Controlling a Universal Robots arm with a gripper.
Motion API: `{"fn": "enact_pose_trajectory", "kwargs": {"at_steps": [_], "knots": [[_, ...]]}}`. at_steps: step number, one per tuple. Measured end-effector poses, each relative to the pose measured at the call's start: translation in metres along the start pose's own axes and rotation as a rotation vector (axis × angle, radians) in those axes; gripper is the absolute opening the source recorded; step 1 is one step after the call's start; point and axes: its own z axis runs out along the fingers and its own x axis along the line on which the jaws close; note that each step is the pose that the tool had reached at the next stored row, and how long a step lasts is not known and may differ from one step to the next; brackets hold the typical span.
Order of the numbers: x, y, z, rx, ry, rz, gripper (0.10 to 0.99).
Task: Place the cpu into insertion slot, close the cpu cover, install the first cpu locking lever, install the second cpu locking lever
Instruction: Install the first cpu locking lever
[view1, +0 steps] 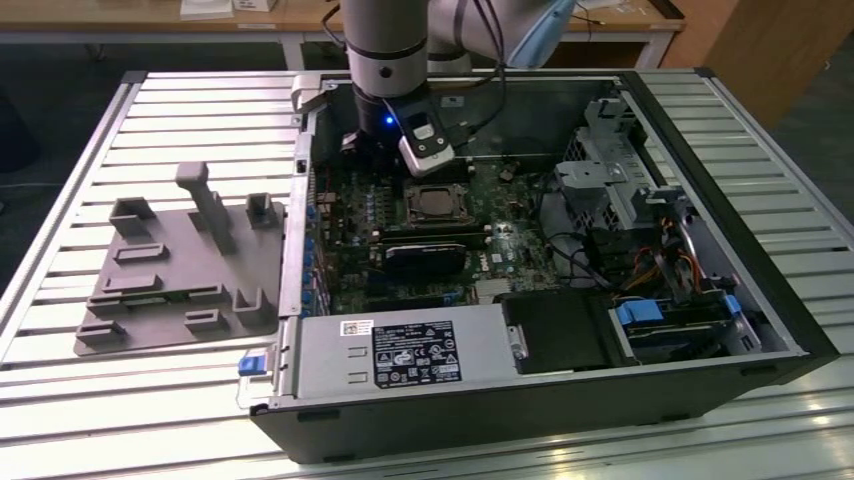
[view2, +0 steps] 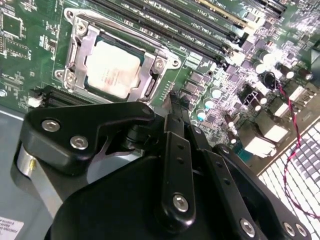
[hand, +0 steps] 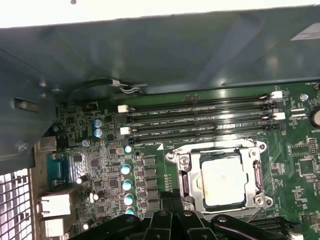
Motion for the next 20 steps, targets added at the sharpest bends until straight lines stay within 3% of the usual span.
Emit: {"fn": "enact_pose_trajectory", "kwargs": {"at_steps": [11,14,16,20], "knots": [[-0.0008,0.0013,-0.017,0.0,0.0,0.0,0.106],[-0.0007,0.0014,-0.0185,-0.001,-0.0002,0.0,0.106],[-0.0002,0.0014,-0.0186,-0.009,0.0002,0.0,0.106],[0.0024,0.0011,-0.0187,-0.052,0.0039,0.003,0.106]]}}
